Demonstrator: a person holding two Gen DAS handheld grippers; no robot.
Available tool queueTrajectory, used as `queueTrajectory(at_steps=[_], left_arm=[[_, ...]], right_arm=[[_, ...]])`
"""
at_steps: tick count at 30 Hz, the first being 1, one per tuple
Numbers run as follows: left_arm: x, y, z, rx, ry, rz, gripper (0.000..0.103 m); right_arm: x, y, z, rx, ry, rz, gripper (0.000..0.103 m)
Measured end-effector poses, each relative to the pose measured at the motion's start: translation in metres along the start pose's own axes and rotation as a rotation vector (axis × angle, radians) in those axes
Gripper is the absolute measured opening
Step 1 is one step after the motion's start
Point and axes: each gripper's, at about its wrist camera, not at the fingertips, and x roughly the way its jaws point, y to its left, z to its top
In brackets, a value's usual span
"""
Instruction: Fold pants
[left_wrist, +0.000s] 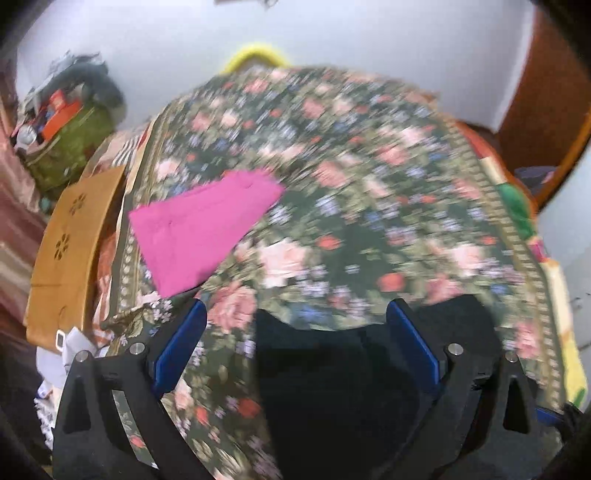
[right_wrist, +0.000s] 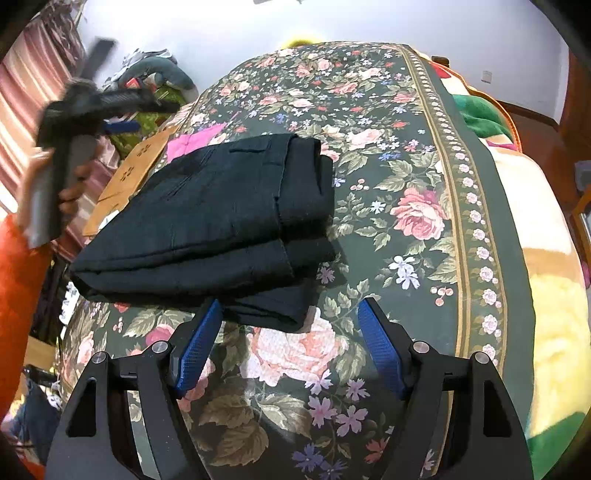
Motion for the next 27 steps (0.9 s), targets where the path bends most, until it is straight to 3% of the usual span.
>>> queueTrajectory(at_steps=[6, 8, 13, 21, 27], left_arm=[[0.081, 0.012, -0.016, 0.072, 0.184, 0.104, 0.099], [0.092, 0.020, -0.031, 0.069, 0.210, 0.071, 0.101], [0.080, 0.047, -0.054, -0.018, 0.195, -0.001, 0.103], [0.029, 0.062, -0.112, -0.009, 0.192, 0.033, 0.103], [-0.016, 0.060, -0.158, -0.061, 0.166, -0.028, 0.103]], right_arm=[[-0.003, -0.007, 0.000, 0.028, 0.000, -0.025, 0.073], [-0.004, -0.010, 0.001, 0.037, 0.001, -0.035, 0.073], [-0.012, -0.010, 0.001, 0.039, -0.013, -0.048, 0.073], [-0.035, 0.006, 0.006, 0.008, -0.083, -0.041, 0.073], [-0.038, 0.025, 0.005, -0.034, -0.106, -0.024, 0.078]])
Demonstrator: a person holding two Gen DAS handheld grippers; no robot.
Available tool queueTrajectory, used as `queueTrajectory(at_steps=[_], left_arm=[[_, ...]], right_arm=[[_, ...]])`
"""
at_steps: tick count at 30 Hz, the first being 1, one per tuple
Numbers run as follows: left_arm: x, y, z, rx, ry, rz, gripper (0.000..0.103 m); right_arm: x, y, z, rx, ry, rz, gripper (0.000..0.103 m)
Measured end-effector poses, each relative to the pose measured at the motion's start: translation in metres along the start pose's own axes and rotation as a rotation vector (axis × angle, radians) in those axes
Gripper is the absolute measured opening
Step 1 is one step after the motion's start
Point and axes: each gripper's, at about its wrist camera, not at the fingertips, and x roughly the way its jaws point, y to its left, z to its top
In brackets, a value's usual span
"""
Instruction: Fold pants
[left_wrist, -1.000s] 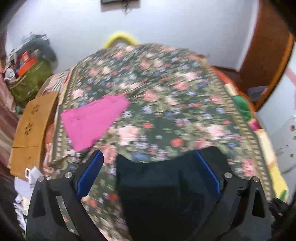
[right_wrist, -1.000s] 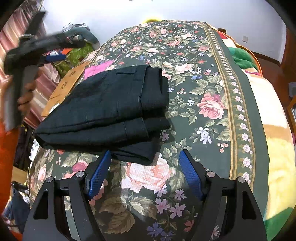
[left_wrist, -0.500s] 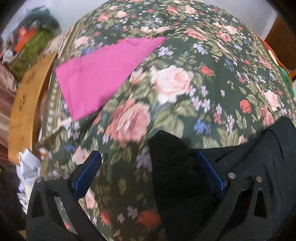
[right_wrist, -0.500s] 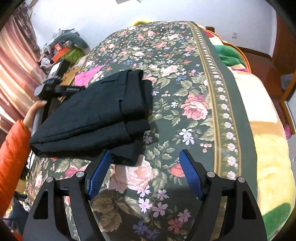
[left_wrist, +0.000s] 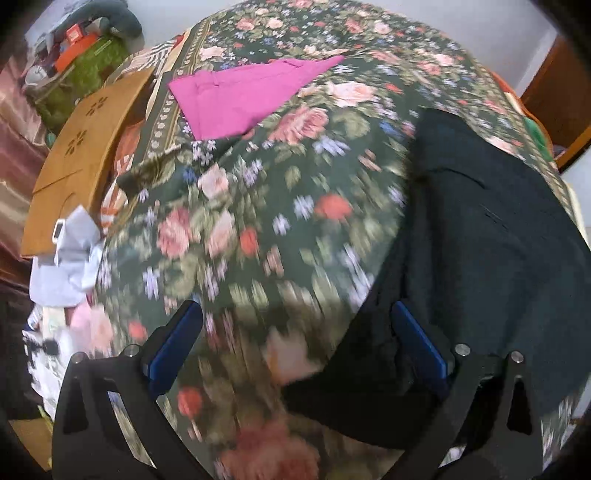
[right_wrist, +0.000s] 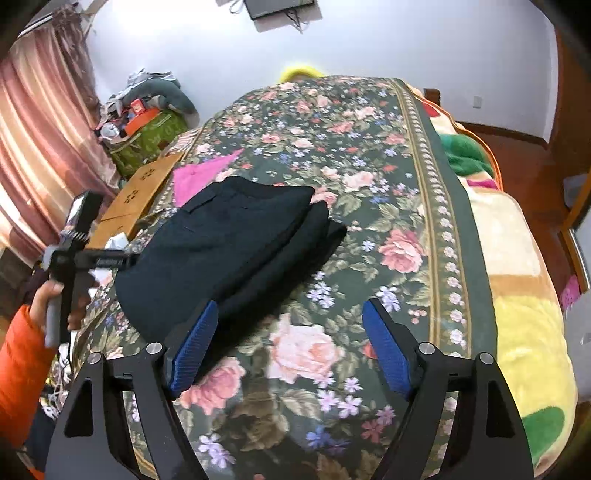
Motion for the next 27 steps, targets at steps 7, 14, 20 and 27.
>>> queueTrajectory(at_steps=[7, 14, 20, 27], left_arm=[[-0.031, -0.012, -0.029, -0.003, -0.044, -0.049, 0.103], [-0.070, -0.016, -0.005, 0.029, -0.168, -0.043, 0.102], [-0.075, -0.025, 0.038, 0.060, -0.223, -0.065, 0.102], [-0.040, -0.046, 0.085, 0.117, -0.150, -0.130, 0.086]], right_arm=[[0.021, 0.014, -0.004, -0.074, 0.046, -0.019, 0.078], [0.016, 0.010, 0.011, -0.099, 0.024, -0.022, 0.078], [0.023, 0.005, 0.044, -0.126, -0.010, -0.018, 0.078], [0.066, 0.003, 0.077, -0.168, 0.046, 0.011, 0.076]])
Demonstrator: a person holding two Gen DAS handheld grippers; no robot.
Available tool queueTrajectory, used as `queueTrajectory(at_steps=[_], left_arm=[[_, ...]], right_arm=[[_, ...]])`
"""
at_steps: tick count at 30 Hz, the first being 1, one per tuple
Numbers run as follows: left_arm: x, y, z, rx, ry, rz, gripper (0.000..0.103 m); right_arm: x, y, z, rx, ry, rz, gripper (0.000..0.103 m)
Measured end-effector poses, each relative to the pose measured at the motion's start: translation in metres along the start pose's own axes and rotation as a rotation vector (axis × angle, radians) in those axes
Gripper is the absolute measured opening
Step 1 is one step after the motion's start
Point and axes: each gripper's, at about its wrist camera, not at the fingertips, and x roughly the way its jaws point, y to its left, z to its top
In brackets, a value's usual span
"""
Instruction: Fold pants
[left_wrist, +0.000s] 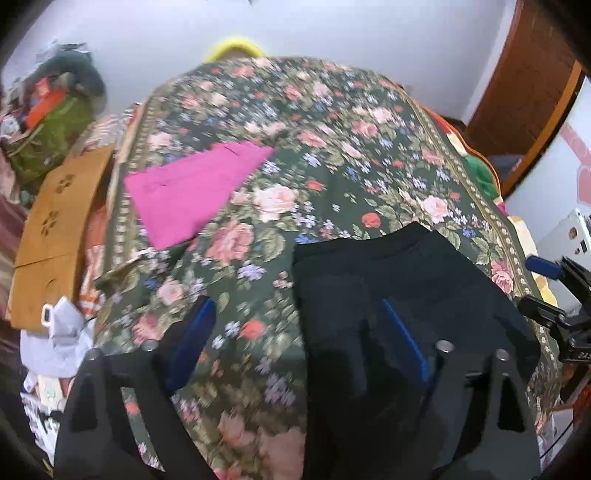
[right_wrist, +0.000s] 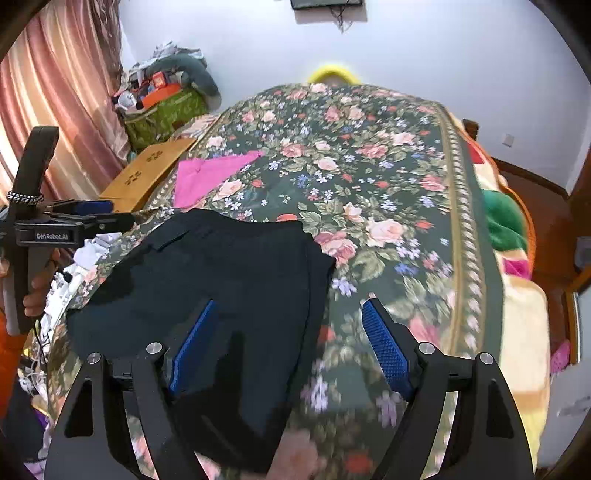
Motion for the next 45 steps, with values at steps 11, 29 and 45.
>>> queueTrajectory(at_steps=[11, 29, 45], left_arm=[[0.070, 0.003, 0.013, -0.060, 0.156, -0.196, 0.052], [0.064, -0.041, 0.030, 0.199, 0.008, -0.083, 0.035], [0.020, -0.032, 0.031, 0.153, -0.044, 0.033, 0.055]], right_arm=[[0.075, -0.028, 0.029, 0.029, 0.124, 0.040, 0.052], [0.075, -0.030, 0.018, 0.002, 0.007, 0.013, 0.014], [0.038, -0.020, 0.024, -0.004, 0.047, 0.016, 0.026]])
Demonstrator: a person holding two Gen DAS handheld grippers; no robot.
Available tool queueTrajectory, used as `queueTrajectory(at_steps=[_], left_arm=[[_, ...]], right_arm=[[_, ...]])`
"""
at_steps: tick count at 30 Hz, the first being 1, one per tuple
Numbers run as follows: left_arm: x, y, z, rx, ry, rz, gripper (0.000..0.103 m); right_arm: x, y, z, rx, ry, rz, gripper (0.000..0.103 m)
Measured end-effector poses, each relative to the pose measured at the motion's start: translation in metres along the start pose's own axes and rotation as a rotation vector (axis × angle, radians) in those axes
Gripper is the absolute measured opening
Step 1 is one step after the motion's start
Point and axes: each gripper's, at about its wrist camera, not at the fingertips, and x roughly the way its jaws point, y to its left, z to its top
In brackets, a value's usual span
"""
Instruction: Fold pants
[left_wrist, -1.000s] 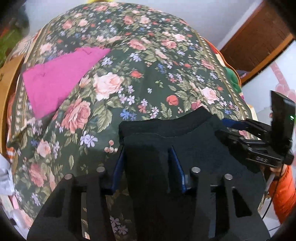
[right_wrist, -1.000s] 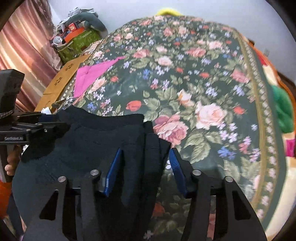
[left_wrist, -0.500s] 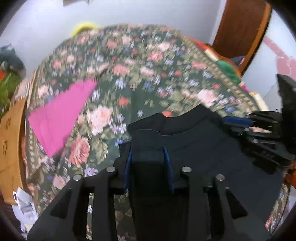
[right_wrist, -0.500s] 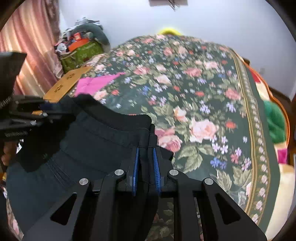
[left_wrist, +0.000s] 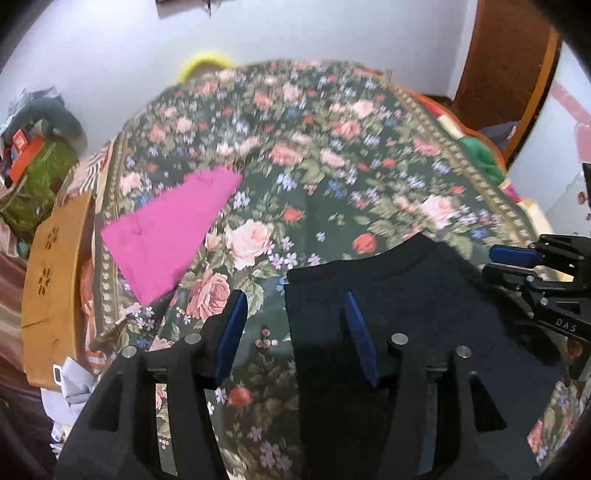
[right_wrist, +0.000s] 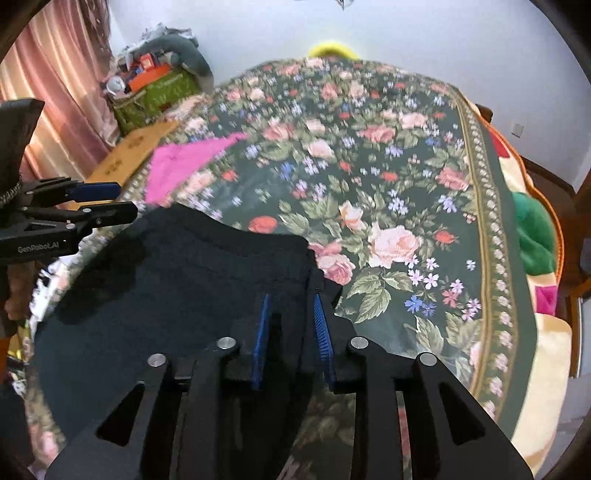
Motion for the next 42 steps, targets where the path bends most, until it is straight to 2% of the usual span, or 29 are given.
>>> queueTrajectory(at_steps=[2, 4, 7, 8, 13, 14, 16, 18, 23, 27, 29, 36, 40, 42], left_arm=[[-0.013, -0.005, -0.005, 0.002, -0.011, -0.030, 0.057], [-0.019, -0.012, -0.011, 0.009, -0.008, -0.050, 0.059], [-0.022, -0.026, -0.025, 0.038, 0.011, -0.060, 0.061], [-0.021, -0.030, -0.031, 0.046, 0.020, -0.060, 0.061], [-0.002, -0.038, -0.067, 0.040, 0.106, -0.051, 0.062], [-0.001, -0.037, -0.075, 0.043, 0.107, -0.040, 0.063], [-0.004, -0.034, -0.089, 0.034, 0.089, -0.019, 0.073], [-0.014, -0.028, -0.100, 0.025, 0.066, -0.007, 0.076], [-0.034, -0.005, -0.117, -0.049, 0.062, -0.038, 0.076], [-0.045, -0.002, -0.125, -0.058, 0.050, 0.010, 0.076], [-0.050, 0.000, -0.131, -0.052, 0.045, 0.065, 0.076], [-0.058, 0.015, -0.147, -0.120, 0.040, 0.057, 0.076], [-0.066, 0.022, -0.154, -0.135, 0.036, 0.085, 0.076], [-0.067, 0.028, -0.157, -0.141, 0.048, 0.134, 0.076]], right_arm=[[-0.013, 0.011, -0.002, -0.015, -0.011, 0.023, 0.030], [-0.021, 0.023, -0.006, -0.031, -0.014, 0.051, 0.043], [-0.027, 0.043, -0.017, -0.056, 0.001, 0.079, 0.055], [-0.026, 0.049, -0.022, -0.065, 0.009, 0.089, 0.056], [-0.012, 0.064, -0.048, -0.093, 0.091, 0.092, 0.056], [-0.012, 0.064, -0.053, -0.088, 0.088, 0.085, 0.056], [-0.016, 0.061, -0.059, -0.068, 0.075, 0.082, 0.056], [-0.023, 0.057, -0.062, -0.045, 0.070, 0.087, 0.057], [-0.036, 0.053, -0.074, -0.026, 0.044, 0.068, 0.056], [-0.047, 0.049, -0.080, -0.010, 0.033, 0.055, 0.056], [-0.051, 0.046, -0.083, -0.009, 0.027, 0.025, 0.057], [-0.064, 0.019, -0.103, 0.106, 0.036, 0.056, 0.057], [-0.069, 0.012, -0.114, 0.140, 0.041, 0.059, 0.057], [-0.073, 0.010, -0.116, 0.135, 0.040, 0.045, 0.057]])
